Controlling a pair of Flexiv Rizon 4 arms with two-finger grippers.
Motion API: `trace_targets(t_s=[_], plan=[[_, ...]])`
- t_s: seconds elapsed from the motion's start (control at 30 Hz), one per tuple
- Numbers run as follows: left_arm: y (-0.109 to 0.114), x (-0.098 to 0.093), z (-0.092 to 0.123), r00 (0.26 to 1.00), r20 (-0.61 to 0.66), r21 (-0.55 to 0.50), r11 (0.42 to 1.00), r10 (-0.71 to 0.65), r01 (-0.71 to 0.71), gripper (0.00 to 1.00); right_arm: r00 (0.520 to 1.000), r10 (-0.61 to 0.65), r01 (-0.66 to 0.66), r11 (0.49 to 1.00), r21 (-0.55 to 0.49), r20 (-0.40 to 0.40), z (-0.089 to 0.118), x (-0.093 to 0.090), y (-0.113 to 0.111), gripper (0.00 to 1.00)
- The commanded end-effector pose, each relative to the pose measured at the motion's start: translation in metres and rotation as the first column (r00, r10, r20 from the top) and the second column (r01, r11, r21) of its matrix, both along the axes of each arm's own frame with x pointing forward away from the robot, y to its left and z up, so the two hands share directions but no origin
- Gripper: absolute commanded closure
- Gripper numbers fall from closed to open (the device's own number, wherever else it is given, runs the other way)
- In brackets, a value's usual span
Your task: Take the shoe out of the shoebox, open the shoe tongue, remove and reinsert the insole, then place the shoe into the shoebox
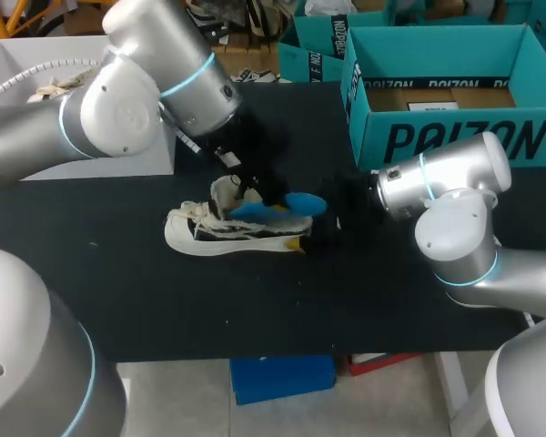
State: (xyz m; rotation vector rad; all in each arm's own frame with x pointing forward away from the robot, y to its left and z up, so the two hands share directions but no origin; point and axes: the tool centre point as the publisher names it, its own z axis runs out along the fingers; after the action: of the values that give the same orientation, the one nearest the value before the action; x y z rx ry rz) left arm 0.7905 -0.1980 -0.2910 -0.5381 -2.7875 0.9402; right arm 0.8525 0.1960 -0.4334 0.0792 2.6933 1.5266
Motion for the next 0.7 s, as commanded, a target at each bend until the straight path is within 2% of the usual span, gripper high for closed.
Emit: trace_targets(t_s=[0.03,0.2,0.37,0.53,0.7], plan=[[0.007,-0.001,0.032,0.99,-0.091,-0.16,0.983,-0.107,0.092,1.0,1.0,-0.001,0.001,1.0,-0.002,0.0,-0.004,0.002,0.0,1.0],[0.0,-0.009,0.066,0.972,-0.136,-0.309,0.94,-0.193,0.144,1.0,1.0,-0.001,0.001,1.0,-0.002,0.0,-0.004,0.002,0.0,1.0],[-0.007,-0.014,0.089,0.933,-0.187,-0.455,0.869,-0.308,0.196,1.0,1.0,-0.001,0.001,1.0,-0.002,0.0,-0.004,0.002,0.0,1.0],[-0.015,-0.017,0.096,0.868,-0.243,-0.571,0.787,-0.433,0.232,1.0,1.0,-0.001,0.001,1.0,-0.002,0.0,-0.004,0.002,0.0,1.0],[-0.015,-0.017,0.096,0.868,-0.243,-0.571,0.787,-0.433,0.232,1.0,1.0,-0.001,0.001,1.0,-0.002,0.0,-0.004,0.002,0.0,1.0]])
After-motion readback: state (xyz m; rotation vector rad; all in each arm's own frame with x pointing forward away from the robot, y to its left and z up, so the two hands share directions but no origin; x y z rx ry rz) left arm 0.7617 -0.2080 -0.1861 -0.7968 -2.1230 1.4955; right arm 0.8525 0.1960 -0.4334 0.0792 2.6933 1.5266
